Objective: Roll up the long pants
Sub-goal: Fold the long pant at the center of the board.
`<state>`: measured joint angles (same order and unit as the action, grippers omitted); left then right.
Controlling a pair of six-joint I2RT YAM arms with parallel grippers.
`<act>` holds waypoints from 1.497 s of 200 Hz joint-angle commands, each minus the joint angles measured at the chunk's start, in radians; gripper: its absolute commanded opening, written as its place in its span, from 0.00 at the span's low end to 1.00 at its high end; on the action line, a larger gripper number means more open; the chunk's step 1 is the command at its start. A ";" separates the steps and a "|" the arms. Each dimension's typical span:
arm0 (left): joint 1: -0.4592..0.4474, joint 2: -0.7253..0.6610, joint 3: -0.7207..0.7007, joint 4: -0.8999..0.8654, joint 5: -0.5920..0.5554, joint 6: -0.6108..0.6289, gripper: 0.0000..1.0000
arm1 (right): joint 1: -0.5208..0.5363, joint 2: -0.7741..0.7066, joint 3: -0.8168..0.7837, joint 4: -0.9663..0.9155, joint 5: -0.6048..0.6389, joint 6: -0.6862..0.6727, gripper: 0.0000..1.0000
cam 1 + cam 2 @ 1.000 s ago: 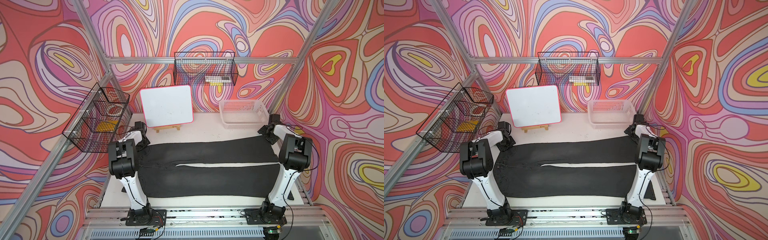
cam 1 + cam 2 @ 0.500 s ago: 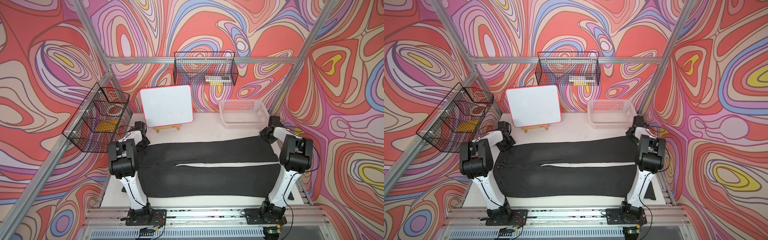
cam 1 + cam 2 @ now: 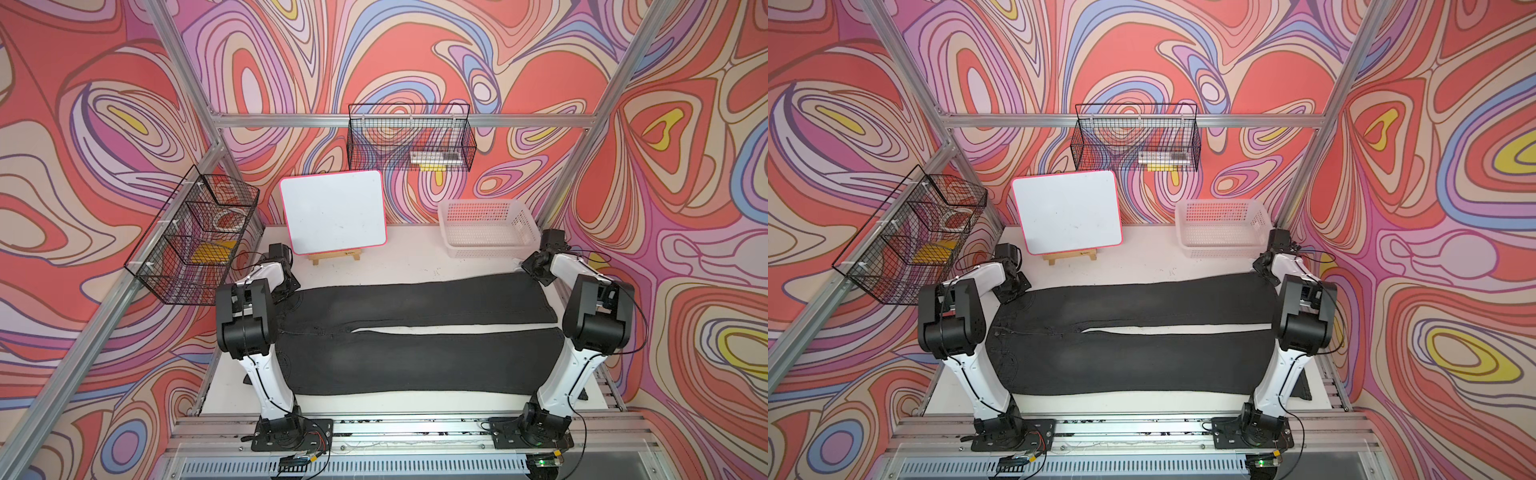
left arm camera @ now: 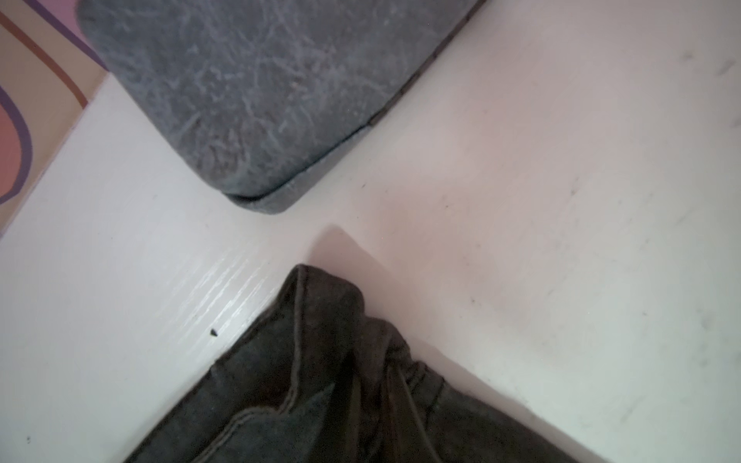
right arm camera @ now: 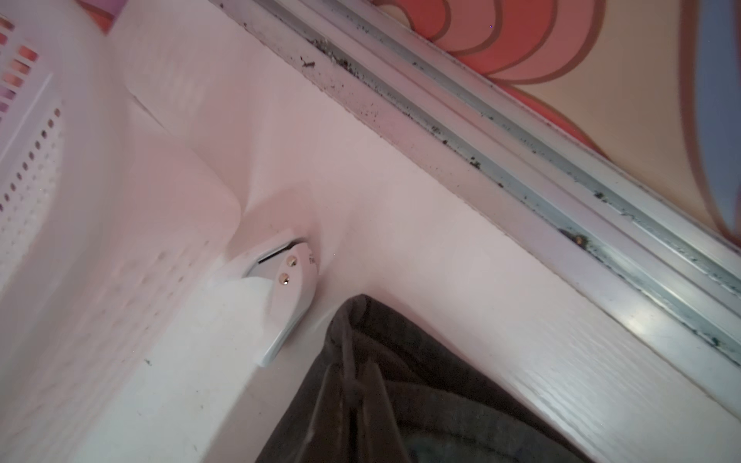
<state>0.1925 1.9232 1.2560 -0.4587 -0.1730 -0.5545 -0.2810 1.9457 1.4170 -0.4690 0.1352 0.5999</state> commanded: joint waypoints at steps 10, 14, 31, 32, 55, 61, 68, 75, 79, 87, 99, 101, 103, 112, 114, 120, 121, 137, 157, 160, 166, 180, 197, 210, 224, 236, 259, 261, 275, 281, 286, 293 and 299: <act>0.007 -0.191 -0.081 0.012 0.072 -0.039 0.00 | -0.053 -0.165 -0.065 -0.041 0.046 0.047 0.00; 0.006 -0.218 -0.091 0.009 0.077 -0.044 0.00 | -0.062 -0.182 -0.078 -0.039 0.038 0.053 0.00; -0.001 -0.339 -0.128 -0.017 0.083 -0.045 0.00 | -0.075 -0.258 -0.099 -0.068 0.047 0.061 0.00; -0.002 -0.346 -0.130 -0.020 0.080 -0.044 0.00 | -0.075 -0.261 -0.099 -0.072 0.049 0.061 0.00; -0.031 -0.490 -0.154 -0.067 0.013 0.000 0.00 | -0.082 -0.328 -0.123 -0.110 0.022 0.063 0.00; -0.033 -0.518 -0.155 -0.083 0.004 0.011 0.00 | -0.090 -0.350 -0.136 -0.108 0.006 0.071 0.00; -0.034 -0.548 -0.155 -0.100 -0.001 0.016 0.00 | -0.100 -0.376 -0.151 -0.101 -0.019 0.073 0.00; -0.033 -0.574 -0.153 -0.129 -0.001 0.020 0.00 | -0.108 -0.398 -0.155 -0.112 -0.024 0.079 0.00; -0.034 -0.590 -0.151 -0.144 0.001 0.022 0.00 | -0.110 -0.407 -0.155 -0.128 -0.021 0.082 0.00; -0.033 -0.626 -0.150 -0.173 0.000 0.026 0.00 | -0.113 -0.427 -0.159 -0.152 -0.019 0.087 0.00; -0.034 -0.689 -0.164 -0.207 -0.023 0.022 0.00 | -0.114 -0.461 -0.181 -0.196 -0.017 0.119 0.00; -0.034 -0.700 -0.166 -0.211 -0.026 0.020 0.00 | -0.114 -0.468 -0.187 -0.202 -0.015 0.125 0.00; -0.034 -0.710 -0.169 -0.215 -0.029 0.019 0.00 | -0.115 -0.476 -0.193 -0.210 -0.014 0.134 0.00; -0.033 -0.742 -0.184 -0.243 -0.042 0.006 0.00 | -0.114 -0.516 -0.229 -0.246 0.007 0.185 0.00; -0.033 -0.749 -0.186 -0.254 -0.044 0.000 0.00 | -0.115 -0.527 -0.240 -0.252 0.012 0.196 0.00; -0.033 -0.760 -0.191 -0.285 -0.045 -0.015 0.00 | -0.115 -0.559 -0.274 -0.268 0.030 0.232 0.00; -0.033 -0.761 -0.192 -0.290 -0.045 -0.018 0.00 | -0.115 -0.565 -0.281 -0.271 0.033 0.237 0.00; -0.032 -0.789 -0.220 -0.342 -0.061 -0.046 0.00 | -0.115 -0.654 -0.385 -0.325 0.099 0.332 0.00; -0.032 -0.830 -0.245 -0.369 -0.088 -0.075 0.00 | -0.116 -0.735 -0.471 -0.405 0.206 0.415 0.00; -0.031 -0.832 -0.244 -0.379 -0.095 -0.079 0.00 | -0.116 -0.746 -0.481 -0.413 0.229 0.423 0.00; -0.033 -0.834 -0.241 -0.391 -0.107 -0.086 0.00 | -0.123 -0.765 -0.497 -0.431 0.261 0.437 0.00; -0.031 -0.848 -0.240 -0.401 -0.115 -0.088 0.00 | -0.153 -0.804 -0.519 -0.455 0.295 0.448 0.00; -0.032 -0.878 -0.246 -0.429 -0.113 -0.123 0.00 | -0.188 -0.832 -0.523 -0.505 0.298 0.491 0.00; -0.032 -0.920 -0.251 -0.476 -0.115 -0.175 0.00 | -0.202 -0.831 -0.513 -0.563 0.311 0.538 0.00; -0.033 -0.976 -0.269 -0.491 -0.080 -0.191 0.00 | -0.211 -0.818 -0.509 -0.609 0.329 0.570 0.00; -0.031 -1.020 -0.281 -0.518 -0.055 -0.208 0.00 | -0.219 -0.806 -0.516 -0.627 0.350 0.589 0.00; -0.032 -1.099 -0.298 -0.617 -0.040 -0.245 0.00 | -0.234 -0.769 -0.512 -0.670 0.408 0.636 0.00; -0.032 -1.106 -0.297 -0.633 -0.049 -0.253 0.00 | -0.234 -0.766 -0.512 -0.675 0.417 0.640 0.00; -0.032 -1.172 -0.302 -0.721 -0.117 -0.303 0.00 | -0.249 -0.745 -0.512 -0.710 0.483 0.667 0.00; -0.032 -1.207 -0.303 -0.756 -0.150 -0.328 0.00 | -0.259 -0.738 -0.515 -0.719 0.507 0.674 0.00; -0.031 -1.237 -0.303 -0.776 -0.171 -0.346 0.00 | -0.274 -0.732 -0.520 -0.718 0.518 0.666 0.00; -0.031 -1.273 -0.311 -0.789 -0.180 -0.360 0.00 | -0.287 -0.725 -0.525 -0.729 0.532 0.676 0.00; -0.032 -1.292 -0.326 -0.791 -0.171 -0.359 0.00 | -0.296 -0.717 -0.532 -0.729 0.536 0.677 0.00</act>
<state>0.1566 0.7296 0.9546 -1.1107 -0.2501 -0.8257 -0.5339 1.2095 0.8970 -1.1378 0.5358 1.2255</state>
